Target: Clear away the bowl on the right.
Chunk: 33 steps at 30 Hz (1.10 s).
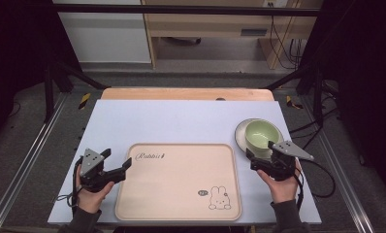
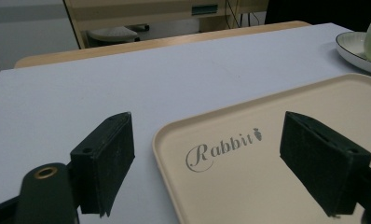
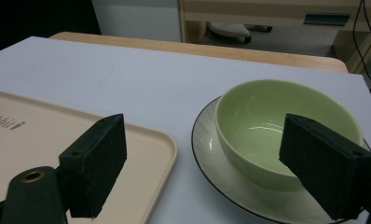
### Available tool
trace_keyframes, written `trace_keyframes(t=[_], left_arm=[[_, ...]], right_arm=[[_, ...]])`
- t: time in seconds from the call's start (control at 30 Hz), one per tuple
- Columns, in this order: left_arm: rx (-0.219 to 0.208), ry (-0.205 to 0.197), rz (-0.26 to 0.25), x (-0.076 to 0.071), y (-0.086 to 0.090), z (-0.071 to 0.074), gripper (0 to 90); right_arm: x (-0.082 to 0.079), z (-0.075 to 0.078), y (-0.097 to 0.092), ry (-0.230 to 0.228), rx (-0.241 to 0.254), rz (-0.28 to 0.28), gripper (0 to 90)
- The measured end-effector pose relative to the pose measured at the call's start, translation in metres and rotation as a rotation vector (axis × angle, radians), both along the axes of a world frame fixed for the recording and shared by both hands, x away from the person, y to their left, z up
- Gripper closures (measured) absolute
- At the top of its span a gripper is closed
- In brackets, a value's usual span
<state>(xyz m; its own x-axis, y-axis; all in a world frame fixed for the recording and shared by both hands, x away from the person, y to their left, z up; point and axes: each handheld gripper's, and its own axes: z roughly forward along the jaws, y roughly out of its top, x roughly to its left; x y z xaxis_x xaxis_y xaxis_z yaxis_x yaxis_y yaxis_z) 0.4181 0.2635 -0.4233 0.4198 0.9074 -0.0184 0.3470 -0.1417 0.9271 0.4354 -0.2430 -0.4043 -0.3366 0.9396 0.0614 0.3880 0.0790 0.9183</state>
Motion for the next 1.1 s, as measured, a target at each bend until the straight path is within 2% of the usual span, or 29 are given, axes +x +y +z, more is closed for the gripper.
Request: trace_keyframes(t=[0.3, 0.57, 0.67, 1.1], left_arm=[[0.001, 0.0, -0.002, 0.0, 0.0, 0.0, 17.3], [-0.002, -0.002, -0.001, 0.0, 0.0, 0.0, 17.4], [0.0, -0.002, -0.002, 0.0, 0.0, 0.0, 17.5], [-0.001, 0.003, -0.001, 0.0, 0.0, -0.001, 17.6]], right_arm=[[0.008, 0.004, -0.011, 0.001, -0.011, -0.049, 18.4], [0.018, 0.004, -0.014, 0.025, -0.013, -0.092, 21.7], [0.025, 0.002, -0.016, 0.035, -0.034, -0.121, 22.3], [0.044, -0.005, -0.024, 0.078, -0.054, -0.164, 22.4]])
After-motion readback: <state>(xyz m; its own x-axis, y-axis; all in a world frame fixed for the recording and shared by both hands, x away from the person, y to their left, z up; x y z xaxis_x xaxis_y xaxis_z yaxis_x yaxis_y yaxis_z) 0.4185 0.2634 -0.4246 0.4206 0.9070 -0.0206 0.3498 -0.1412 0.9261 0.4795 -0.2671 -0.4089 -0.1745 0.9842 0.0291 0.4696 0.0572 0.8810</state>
